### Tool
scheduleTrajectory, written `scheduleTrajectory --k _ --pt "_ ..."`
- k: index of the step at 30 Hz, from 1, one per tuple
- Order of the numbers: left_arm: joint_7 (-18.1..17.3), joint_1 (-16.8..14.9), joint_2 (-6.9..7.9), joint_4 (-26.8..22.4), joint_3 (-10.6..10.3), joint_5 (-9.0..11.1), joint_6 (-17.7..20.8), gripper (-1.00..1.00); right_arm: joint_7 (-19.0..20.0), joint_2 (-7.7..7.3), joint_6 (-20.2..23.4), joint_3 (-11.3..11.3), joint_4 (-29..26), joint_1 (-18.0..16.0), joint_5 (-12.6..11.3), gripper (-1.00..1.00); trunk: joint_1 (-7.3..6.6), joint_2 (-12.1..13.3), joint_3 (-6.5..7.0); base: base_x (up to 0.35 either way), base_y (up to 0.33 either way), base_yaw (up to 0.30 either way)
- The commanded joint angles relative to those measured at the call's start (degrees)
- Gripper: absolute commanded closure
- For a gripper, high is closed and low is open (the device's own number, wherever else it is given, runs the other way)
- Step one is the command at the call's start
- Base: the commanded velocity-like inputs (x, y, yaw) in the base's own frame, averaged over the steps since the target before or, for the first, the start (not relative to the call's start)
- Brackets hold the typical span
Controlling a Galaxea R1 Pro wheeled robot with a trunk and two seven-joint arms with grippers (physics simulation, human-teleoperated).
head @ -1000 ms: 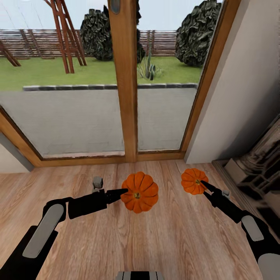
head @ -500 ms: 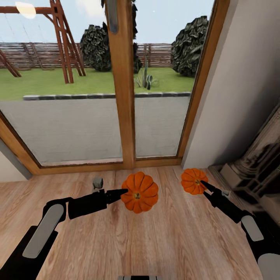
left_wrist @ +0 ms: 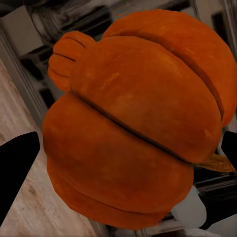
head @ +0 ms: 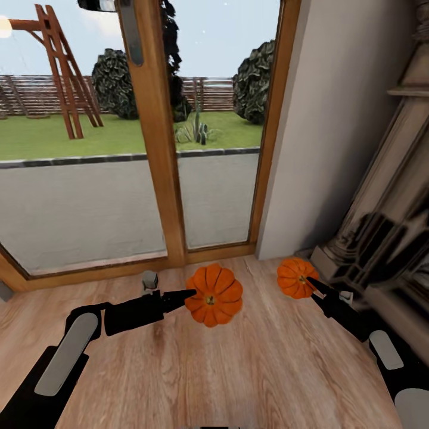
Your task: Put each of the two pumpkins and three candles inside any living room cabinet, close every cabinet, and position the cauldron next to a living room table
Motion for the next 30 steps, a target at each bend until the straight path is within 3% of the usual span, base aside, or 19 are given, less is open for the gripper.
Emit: scheduleTrajectory --k 1,6,16,25,30 --pt "-0.46 -0.02 0.03 -0.02 -0.01 0.32 0.18 1.0 0.05 0.01 0.52 -0.12 0.0 -0.05 -0.5 1.0 -0.02 -0.02 -0.02 0.0 0.0 -0.235" --pt "-0.48 -0.01 0.03 -0.08 -0.01 0.33 0.18 1.0 0.05 0.01 0.52 -0.15 0.0 -0.05 -0.5 1.0 -0.02 -0.02 0.02 -0.068 0.0 -0.132" --pt "-0.55 -0.01 0.03 -0.15 -0.01 0.34 0.18 1.0 0.04 0.01 0.52 -0.16 0.0 -0.05 -0.5 1.0 -0.02 -0.02 0.03 -0.293 0.0 -0.012" --pt "-0.59 -0.01 0.03 -0.13 0.03 0.37 0.18 1.0 -0.05 0.01 0.59 -0.17 0.02 -0.05 -0.41 1.0 -0.02 -0.02 0.03 -0.049 0.0 0.0" --pt "-0.63 -0.01 0.03 -0.11 0.07 0.42 0.18 1.0 -0.08 0.05 0.57 -0.11 0.05 -0.05 -0.15 1.0 -0.14 0.05 1.14 -0.002 0.0 0.0"
